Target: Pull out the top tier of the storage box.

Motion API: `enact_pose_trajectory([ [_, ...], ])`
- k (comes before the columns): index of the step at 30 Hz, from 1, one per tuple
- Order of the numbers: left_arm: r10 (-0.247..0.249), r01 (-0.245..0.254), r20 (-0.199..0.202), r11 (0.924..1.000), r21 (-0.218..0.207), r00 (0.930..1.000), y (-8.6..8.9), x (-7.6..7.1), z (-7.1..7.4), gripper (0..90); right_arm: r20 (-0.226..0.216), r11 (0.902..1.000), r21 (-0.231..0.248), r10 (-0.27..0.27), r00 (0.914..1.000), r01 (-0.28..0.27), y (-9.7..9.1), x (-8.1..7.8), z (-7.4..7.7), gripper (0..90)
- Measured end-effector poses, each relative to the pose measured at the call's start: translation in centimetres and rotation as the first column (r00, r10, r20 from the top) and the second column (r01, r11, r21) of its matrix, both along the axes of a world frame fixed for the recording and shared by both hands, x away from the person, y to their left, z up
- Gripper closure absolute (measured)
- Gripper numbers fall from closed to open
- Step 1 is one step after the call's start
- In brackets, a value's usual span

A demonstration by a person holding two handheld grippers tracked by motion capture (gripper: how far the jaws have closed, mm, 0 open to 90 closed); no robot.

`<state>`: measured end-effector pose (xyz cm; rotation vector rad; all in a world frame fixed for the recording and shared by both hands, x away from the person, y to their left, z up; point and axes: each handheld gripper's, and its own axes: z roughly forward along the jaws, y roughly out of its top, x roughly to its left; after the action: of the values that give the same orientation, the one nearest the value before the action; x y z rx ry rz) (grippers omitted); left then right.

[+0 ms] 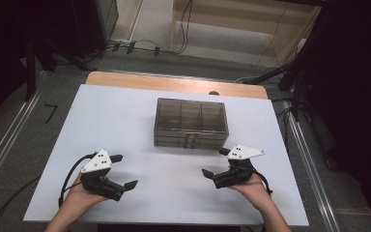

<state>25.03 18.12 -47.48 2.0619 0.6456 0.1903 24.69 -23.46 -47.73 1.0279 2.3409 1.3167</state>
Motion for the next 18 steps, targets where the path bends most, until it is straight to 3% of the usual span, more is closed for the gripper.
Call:
enact_pose_trajectory([
  [9,-0.003,0.003,-0.002,1.0,-0.001,1.0,0.0,0.06,-0.06,0.0,0.011,0.9999,-0.004,0.015,0.9998,-0.015,0.44,0.39,0.36,0.0],
  [18,-0.005,0.004,-0.003,1.0,-0.003,1.0,0.03,0.06,-0.04,0.0,-0.013,0.9988,-0.013,0.046,0.9988,-0.046,1.0,0.97,0.58,0.0],
])
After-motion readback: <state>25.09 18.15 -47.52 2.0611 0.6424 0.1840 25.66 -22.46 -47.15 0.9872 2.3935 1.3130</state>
